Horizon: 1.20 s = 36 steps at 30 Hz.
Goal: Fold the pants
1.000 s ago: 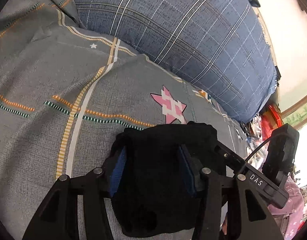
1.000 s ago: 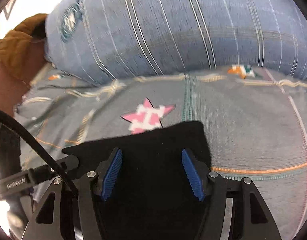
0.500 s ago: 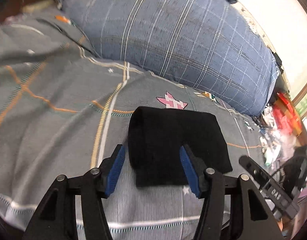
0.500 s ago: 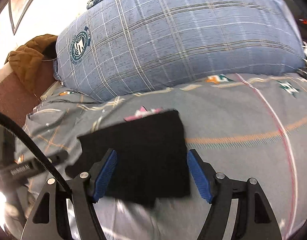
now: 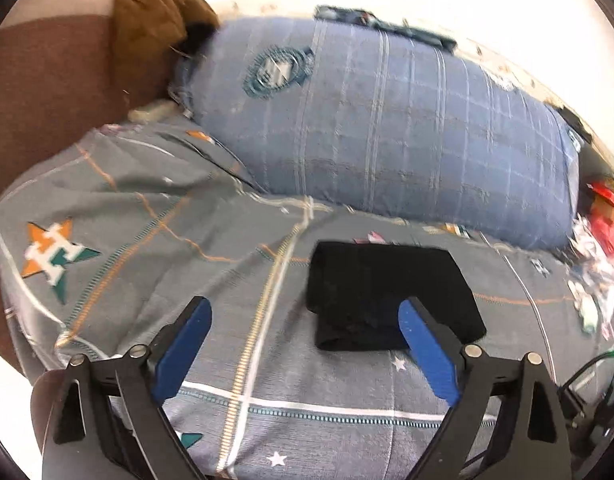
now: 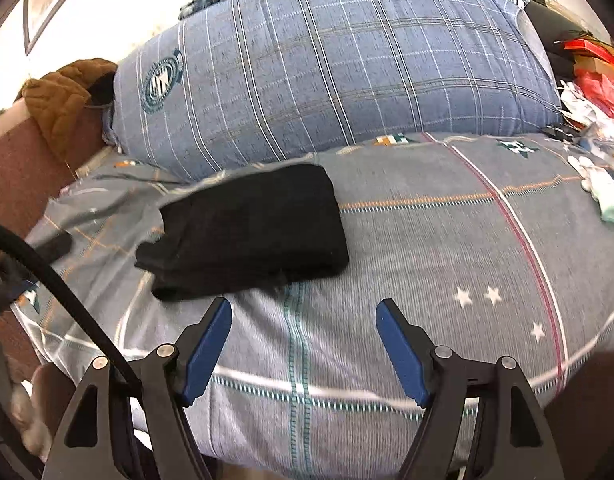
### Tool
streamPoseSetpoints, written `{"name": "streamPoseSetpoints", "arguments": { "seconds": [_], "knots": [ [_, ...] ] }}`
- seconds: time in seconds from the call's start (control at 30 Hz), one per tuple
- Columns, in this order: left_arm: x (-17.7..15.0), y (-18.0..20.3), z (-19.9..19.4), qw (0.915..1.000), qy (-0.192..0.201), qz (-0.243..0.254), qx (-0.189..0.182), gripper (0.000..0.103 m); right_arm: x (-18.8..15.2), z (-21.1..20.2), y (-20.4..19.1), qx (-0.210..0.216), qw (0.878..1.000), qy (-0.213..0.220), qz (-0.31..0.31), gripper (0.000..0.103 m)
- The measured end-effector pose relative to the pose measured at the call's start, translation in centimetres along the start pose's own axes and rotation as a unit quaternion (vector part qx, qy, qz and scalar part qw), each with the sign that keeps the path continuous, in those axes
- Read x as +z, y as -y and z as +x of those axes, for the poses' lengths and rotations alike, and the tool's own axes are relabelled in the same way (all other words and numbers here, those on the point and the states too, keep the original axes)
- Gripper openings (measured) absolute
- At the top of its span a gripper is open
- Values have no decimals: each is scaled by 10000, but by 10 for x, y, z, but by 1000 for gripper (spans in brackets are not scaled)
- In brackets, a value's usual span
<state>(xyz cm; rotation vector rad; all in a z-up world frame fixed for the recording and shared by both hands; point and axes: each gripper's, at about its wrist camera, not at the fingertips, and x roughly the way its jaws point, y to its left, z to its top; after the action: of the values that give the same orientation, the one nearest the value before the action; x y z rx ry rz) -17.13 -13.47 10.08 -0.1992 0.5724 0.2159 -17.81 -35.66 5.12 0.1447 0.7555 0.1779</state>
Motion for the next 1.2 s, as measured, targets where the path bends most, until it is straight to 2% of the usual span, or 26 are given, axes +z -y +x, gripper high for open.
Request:
{"name": "streamPoseSetpoints", "arguments": {
  "seconds": [0.1,0.2,0.37,0.6,0.97,1.1,1.2],
  "knots": [
    [0,-2,-12,9996,261,-42,89,96,-1,-2,-4,-3,10000,20,-77,79],
    [-1,1,-16,9994,287,28,175,97,-1,-6,-10,-47,9997,113,-195,79],
    [-7,11,-7,9988,-71,328,359,97,-2,-10,-15,-68,9994,168,-292,82],
    [-16,22,1,9972,-343,598,305,97,-4,-6,-15,-90,9996,31,-277,82],
    [-22,19,17,9955,-704,576,248,97,-5,1,-14,-111,9994,-97,-326,83],
    [-18,6,34,9941,-1017,376,-15,97,0,7,-7,-120,9993,-164,-326,83],
    [-9,-19,60,9879,-1395,-198,-651,97,14,15,5,-27,9993,-215,-308,83]
  ]
}}
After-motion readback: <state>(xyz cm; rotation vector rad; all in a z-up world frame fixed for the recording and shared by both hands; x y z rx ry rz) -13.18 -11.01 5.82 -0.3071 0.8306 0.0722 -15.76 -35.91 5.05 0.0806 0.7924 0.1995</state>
